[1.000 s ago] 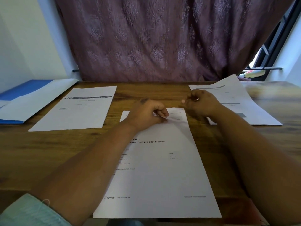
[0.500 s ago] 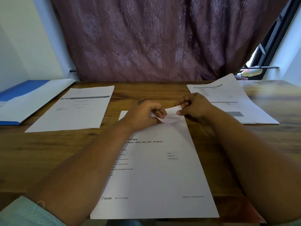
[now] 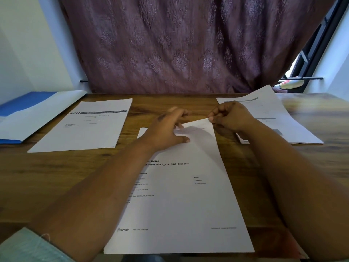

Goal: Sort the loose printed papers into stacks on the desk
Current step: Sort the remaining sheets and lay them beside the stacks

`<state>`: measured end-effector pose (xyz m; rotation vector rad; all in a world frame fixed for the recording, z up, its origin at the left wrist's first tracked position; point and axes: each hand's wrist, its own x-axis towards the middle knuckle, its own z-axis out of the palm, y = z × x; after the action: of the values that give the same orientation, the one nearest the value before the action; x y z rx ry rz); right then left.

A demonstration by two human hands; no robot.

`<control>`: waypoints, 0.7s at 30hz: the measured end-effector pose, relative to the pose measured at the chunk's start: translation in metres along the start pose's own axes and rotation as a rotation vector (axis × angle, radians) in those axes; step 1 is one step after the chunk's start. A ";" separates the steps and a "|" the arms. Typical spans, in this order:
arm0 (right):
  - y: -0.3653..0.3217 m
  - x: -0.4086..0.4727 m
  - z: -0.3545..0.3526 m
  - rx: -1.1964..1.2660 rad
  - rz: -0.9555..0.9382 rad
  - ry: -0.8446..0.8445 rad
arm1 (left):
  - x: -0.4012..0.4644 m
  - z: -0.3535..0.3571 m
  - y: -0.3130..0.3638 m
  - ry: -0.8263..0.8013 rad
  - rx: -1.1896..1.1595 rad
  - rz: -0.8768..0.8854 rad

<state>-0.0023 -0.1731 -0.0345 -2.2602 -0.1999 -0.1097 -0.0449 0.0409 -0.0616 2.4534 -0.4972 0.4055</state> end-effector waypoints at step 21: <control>0.004 0.001 0.008 -0.089 0.001 -0.012 | -0.001 0.002 -0.002 -0.039 0.062 0.054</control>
<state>-0.0009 -0.1697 -0.0424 -2.3505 -0.2047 -0.1063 -0.0443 0.0416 -0.0646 2.5164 -0.5758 0.4018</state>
